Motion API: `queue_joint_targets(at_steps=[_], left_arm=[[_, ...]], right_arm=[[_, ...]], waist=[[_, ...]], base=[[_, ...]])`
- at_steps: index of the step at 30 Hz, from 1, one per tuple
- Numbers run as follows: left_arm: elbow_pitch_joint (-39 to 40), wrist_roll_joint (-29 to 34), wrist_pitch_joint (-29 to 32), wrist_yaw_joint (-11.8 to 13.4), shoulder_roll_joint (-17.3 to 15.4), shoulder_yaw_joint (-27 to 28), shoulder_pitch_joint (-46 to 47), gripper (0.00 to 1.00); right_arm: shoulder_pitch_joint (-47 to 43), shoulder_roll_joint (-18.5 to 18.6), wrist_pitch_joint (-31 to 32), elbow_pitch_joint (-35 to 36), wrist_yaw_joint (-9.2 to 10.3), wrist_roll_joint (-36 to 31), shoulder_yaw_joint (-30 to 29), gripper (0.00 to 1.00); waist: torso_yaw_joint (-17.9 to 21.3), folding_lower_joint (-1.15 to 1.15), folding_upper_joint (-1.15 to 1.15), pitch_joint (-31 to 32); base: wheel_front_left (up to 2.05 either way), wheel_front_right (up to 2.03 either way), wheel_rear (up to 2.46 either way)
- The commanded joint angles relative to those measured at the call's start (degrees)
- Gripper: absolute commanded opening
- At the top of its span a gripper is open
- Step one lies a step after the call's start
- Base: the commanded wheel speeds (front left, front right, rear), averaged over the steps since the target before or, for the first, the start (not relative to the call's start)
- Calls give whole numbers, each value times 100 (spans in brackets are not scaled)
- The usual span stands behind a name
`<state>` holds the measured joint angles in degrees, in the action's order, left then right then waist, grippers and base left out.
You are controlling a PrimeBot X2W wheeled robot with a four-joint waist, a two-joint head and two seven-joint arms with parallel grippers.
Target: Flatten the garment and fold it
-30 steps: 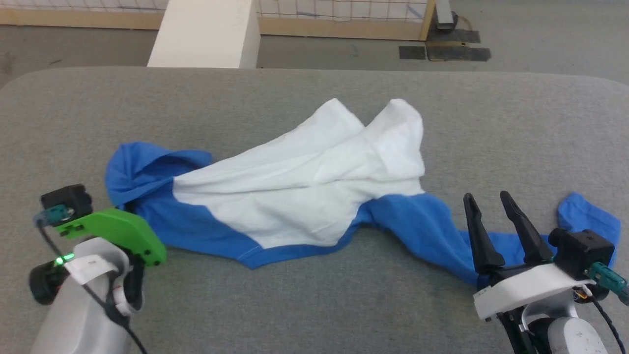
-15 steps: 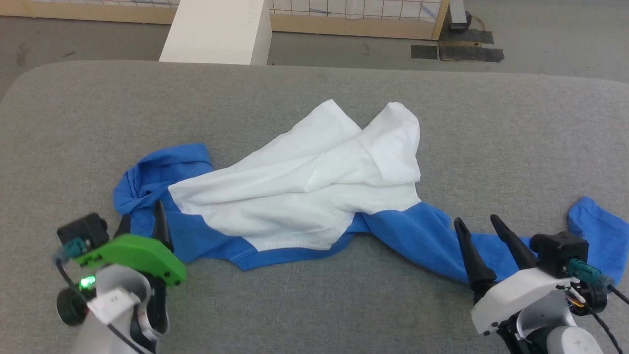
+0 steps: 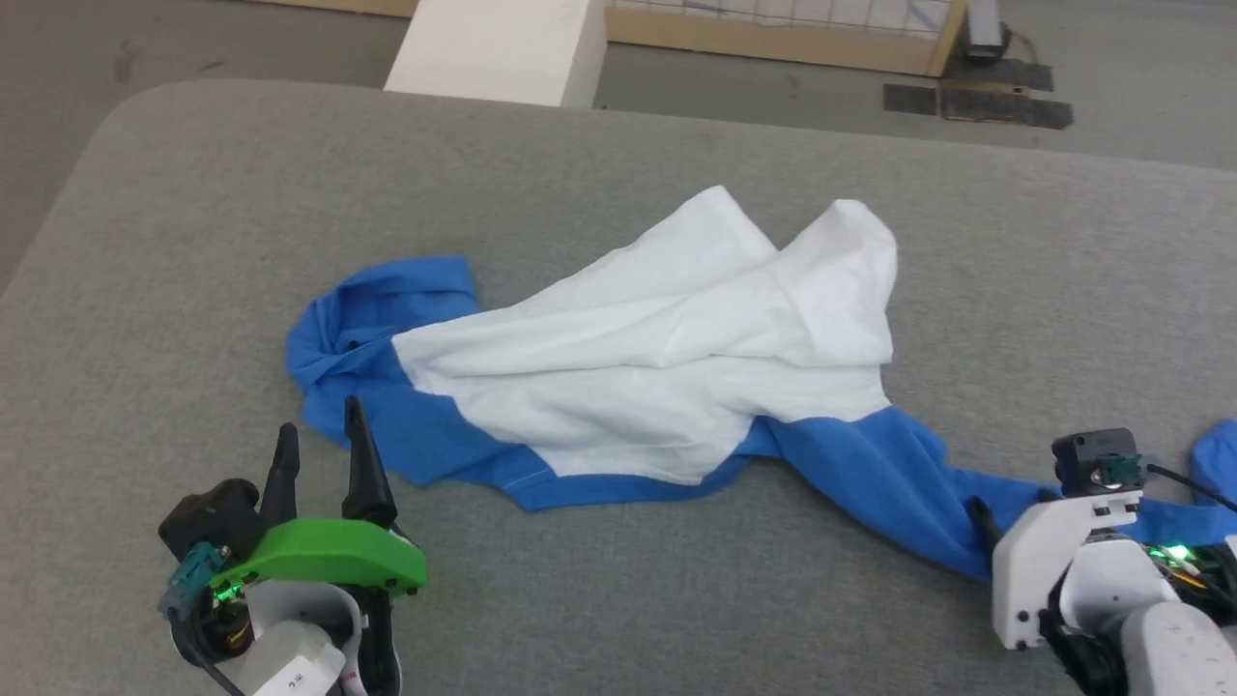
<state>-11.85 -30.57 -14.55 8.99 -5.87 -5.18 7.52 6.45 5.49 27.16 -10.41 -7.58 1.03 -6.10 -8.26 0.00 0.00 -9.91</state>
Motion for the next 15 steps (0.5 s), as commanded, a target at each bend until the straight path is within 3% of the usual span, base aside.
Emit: queue_joint_targets(at_steps=[1,4,5,6,7,11,15], left_arm=[[51,83,-42,-58,36,51,-75,100],[89,206,-43,-145,111,122,-84,100],[87,240,-43,-175,132,140,-86,100],[86,264,-43,-192,148,159,-84,100],[83,287,-43,-218,167,180,-77,100],[39,354,-44,-317,221,223,-21,100],[-6,396,-44,-393,260,209,81,100]], right_arm=[[135,89,148,-48,9,-72,-49,100],[175,233,672,-222,9,-49,-82,97],[180,310,849,-249,9,-43,-71,46],[189,367,960,-250,9,-32,-74,10],[204,455,1063,-235,9,-27,-70,0],[335,792,1181,-202,9,30,-104,0],[692,1127,913,-157,9,-21,-294,0]], waist=[[-166,0,0,-84],[-248,0,0,-123],[-272,0,0,-137],[-288,0,0,-148],[-311,0,0,-167],[-384,0,0,-251],[-461,0,0,-365]], base=[[0,0,0],[0,0,0],[0,0,0],[0,0,0],[0,0,0],[0,0,0],[0,0,0]])
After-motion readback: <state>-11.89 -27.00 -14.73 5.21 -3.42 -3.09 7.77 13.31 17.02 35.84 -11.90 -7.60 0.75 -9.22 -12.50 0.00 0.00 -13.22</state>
